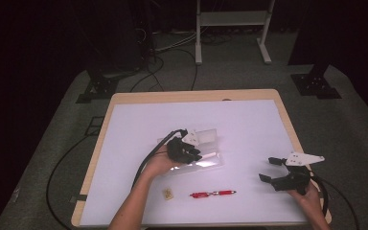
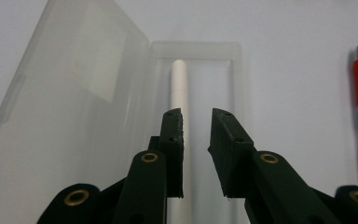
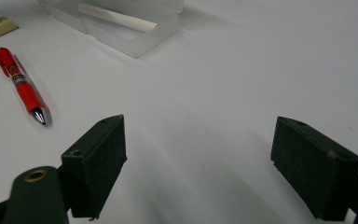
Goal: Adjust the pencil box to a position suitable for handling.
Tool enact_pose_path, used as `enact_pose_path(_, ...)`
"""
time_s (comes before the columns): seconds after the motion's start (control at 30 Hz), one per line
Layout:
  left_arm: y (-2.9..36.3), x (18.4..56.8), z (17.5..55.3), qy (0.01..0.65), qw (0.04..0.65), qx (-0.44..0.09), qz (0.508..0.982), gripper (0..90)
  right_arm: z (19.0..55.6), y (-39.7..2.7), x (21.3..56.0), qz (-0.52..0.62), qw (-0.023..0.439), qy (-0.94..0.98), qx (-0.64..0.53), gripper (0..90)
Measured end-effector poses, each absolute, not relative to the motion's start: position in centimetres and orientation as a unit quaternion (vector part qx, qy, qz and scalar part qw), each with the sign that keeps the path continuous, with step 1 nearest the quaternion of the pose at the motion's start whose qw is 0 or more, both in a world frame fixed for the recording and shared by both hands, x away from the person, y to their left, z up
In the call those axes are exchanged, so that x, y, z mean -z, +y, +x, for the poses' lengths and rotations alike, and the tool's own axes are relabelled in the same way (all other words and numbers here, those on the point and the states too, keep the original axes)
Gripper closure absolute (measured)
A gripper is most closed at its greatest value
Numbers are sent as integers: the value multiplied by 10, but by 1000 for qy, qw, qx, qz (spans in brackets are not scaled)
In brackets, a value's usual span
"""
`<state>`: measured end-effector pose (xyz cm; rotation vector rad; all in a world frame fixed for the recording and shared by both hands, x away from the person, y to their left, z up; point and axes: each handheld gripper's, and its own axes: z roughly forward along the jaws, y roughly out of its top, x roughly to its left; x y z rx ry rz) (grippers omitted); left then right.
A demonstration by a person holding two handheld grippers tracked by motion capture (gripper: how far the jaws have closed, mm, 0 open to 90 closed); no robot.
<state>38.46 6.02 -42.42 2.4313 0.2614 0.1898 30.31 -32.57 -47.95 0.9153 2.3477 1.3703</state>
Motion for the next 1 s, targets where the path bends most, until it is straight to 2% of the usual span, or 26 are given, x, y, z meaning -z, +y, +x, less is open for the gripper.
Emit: enact_pose_path(1.0, 53, 418, 343, 73, 367, -22, 927, 614, 303, -325, 479, 318, 138, 811, -471, 170)
